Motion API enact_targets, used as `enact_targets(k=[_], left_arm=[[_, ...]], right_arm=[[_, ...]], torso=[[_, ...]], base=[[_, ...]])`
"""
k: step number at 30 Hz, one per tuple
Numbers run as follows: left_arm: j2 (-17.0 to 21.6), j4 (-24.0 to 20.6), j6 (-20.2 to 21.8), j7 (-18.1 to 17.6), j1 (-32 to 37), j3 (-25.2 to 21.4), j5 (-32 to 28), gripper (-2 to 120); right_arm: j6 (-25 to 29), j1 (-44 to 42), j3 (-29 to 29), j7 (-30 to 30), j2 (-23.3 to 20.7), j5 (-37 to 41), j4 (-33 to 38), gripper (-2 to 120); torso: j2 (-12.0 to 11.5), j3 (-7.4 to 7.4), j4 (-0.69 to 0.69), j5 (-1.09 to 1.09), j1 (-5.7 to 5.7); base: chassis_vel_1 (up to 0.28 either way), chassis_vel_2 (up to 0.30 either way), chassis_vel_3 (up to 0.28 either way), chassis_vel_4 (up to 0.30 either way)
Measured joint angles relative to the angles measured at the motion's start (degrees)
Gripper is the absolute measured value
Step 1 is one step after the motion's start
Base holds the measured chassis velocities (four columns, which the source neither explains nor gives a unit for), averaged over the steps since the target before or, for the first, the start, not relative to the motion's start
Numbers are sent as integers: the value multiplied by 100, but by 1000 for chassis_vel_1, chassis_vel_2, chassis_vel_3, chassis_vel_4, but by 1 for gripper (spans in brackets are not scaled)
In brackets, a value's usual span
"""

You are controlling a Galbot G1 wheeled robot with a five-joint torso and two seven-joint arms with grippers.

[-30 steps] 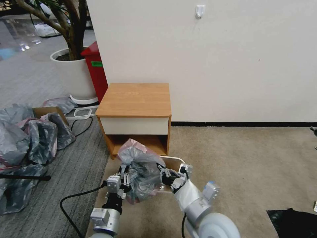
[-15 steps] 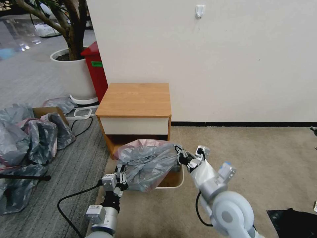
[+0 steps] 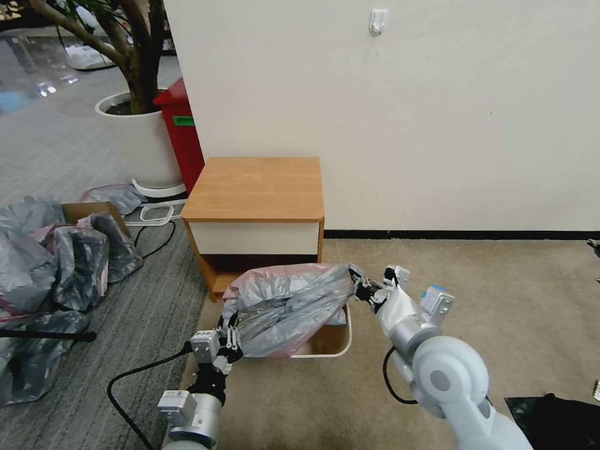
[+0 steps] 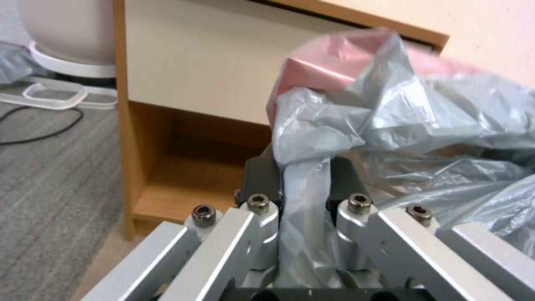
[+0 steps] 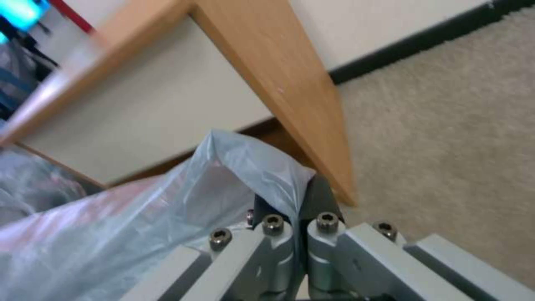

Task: Pick up the garbage bag from the table and place it over the trash can.

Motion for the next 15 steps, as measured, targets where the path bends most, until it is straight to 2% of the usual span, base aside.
enact_targets(k=[7, 15], left_arm=[[-15, -25, 62, 190, -44, -83, -376, 9], [-28, -54, 265, 227, -165, -163, -1162, 9]], right_arm=[[-566, 8, 282, -84, -345, 418, -102, 0], [-618, -262, 434, -583, -425, 513, -149, 0]], torso=[[0, 0, 0, 0, 0], [0, 0, 0, 0, 0]], base=[[0, 0, 0, 0], [0, 0, 0, 0]])
